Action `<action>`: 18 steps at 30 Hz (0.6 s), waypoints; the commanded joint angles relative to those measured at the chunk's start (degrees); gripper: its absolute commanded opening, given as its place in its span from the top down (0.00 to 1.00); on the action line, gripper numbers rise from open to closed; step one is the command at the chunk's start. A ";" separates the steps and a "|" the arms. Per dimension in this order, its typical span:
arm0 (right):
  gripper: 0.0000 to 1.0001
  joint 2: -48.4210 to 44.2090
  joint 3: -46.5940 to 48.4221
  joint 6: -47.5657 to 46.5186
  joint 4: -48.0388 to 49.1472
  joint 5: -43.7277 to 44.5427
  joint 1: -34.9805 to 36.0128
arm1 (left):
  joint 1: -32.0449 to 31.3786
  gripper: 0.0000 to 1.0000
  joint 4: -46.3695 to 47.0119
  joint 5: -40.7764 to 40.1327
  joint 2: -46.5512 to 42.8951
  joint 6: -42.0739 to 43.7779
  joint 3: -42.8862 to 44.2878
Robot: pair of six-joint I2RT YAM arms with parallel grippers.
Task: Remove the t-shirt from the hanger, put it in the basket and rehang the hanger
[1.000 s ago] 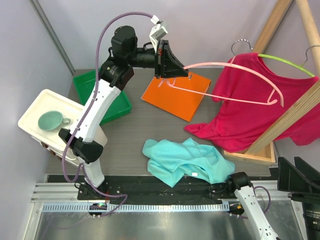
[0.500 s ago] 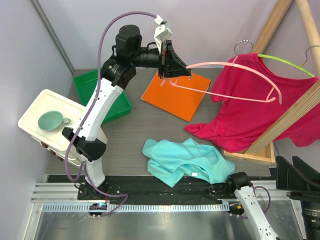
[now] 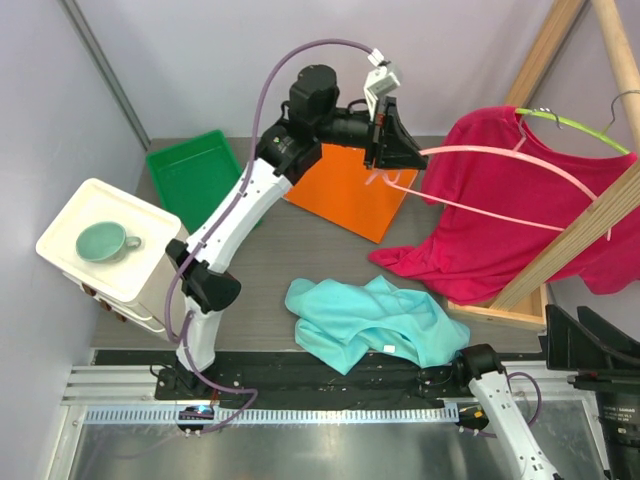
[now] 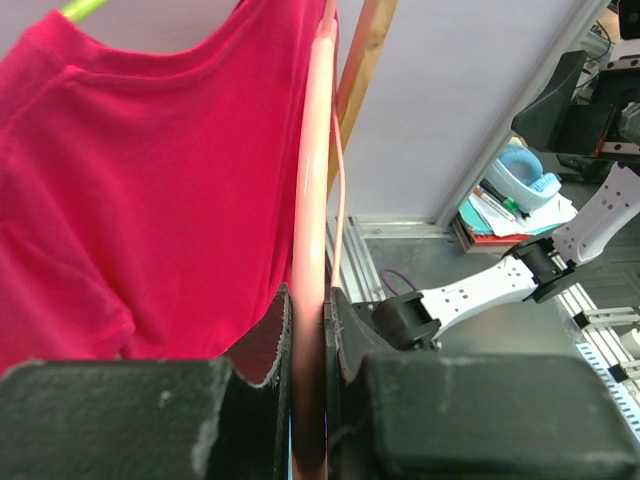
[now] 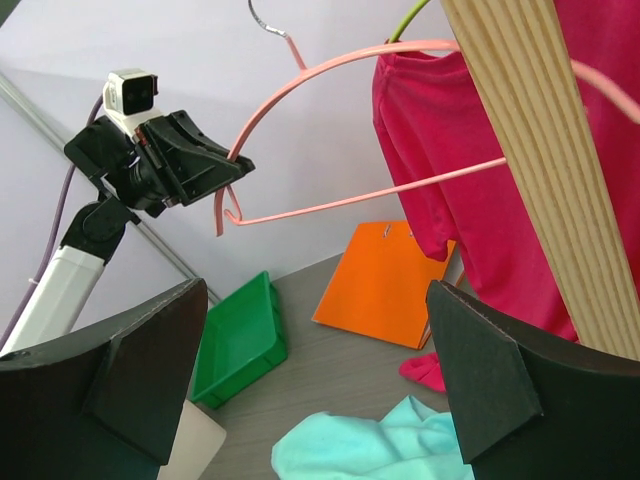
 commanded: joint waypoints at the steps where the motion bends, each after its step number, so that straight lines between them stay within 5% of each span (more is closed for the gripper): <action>1: 0.04 7.05 0.03 2.76 1.64 -0.02 0.23 | -4.25 1.00 5.62 -5.30 -2.61 1.32 -1.35; 10: 0.09 17.68 -3.82 9.17 15.52 -7.57 0.05 | -10.32 1.00 1.24 -16.38 -5.00 5.82 -3.67; 18: 0.27 23.92 -12.70 22.97 29.40 -7.48 -0.47 | -11.98 1.00 -1.15 -19.81 -6.22 6.17 -3.92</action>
